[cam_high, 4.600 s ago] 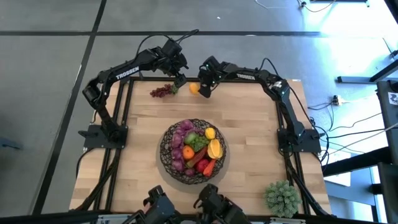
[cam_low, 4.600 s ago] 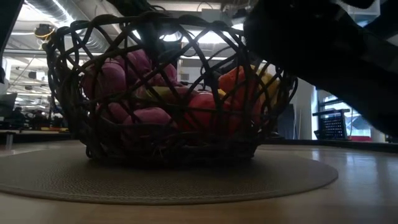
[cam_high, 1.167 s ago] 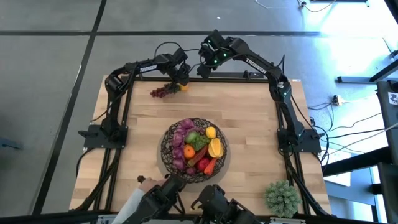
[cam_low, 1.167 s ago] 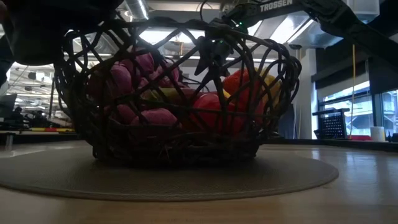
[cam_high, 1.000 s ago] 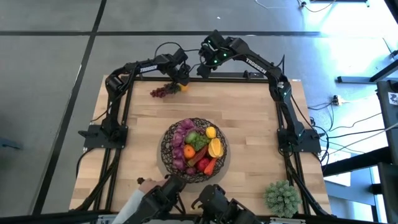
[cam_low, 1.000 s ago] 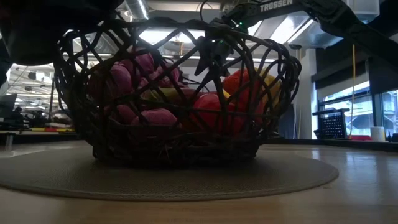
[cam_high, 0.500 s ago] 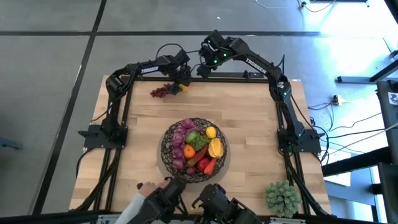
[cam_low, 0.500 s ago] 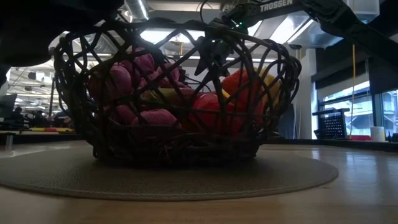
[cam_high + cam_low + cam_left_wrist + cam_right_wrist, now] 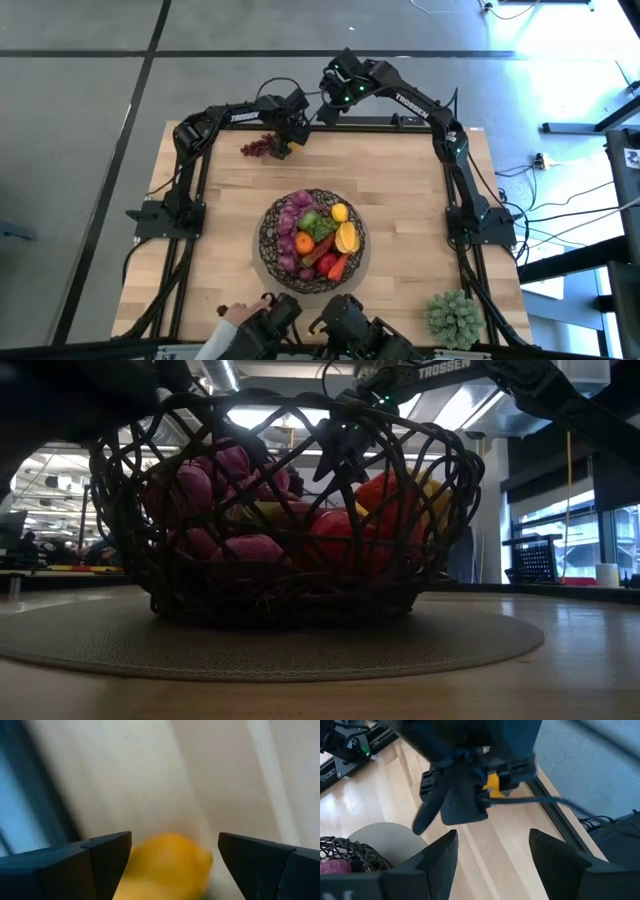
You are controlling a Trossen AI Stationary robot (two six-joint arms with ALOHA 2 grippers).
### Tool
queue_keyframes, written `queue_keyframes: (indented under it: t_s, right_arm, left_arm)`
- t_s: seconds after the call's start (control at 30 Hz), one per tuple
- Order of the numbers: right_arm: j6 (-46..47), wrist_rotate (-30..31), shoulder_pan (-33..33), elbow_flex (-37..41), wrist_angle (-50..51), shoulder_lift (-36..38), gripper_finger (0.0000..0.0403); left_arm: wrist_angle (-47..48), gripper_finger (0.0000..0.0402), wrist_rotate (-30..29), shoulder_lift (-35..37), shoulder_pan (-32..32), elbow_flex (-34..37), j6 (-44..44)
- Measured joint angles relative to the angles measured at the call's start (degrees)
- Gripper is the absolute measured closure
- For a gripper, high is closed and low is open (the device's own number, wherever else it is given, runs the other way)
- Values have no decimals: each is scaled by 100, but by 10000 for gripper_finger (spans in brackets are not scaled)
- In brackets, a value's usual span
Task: Build produce basket
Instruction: Put the lemon into the mesh basket
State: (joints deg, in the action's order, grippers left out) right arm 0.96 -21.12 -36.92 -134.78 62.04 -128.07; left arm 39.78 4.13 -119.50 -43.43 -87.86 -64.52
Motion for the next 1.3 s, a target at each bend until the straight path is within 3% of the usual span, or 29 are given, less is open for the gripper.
queue_keyframes:
  t_s: [0.3, 0.57, 1.0, 1.3]
  right_arm:
    - [-147, 2, -10, 2, -7, 0, 166]
    - [-147, 2, -10, 2, -32, 2, 166]
    - [-167, 0, -10, 2, -103, 2, 166]
    - [-158, -2, -10, 2, -208, 2, 166]
  left_arm:
    - [-107, 113, -490, 8, 144, 367, -172]
    - [226, 113, -639, 84, 267, -214, 501]
    - [1680, 113, -623, 72, -181, -588, -1285]
    - [1637, 113, -292, 80, -286, -588, -1468]
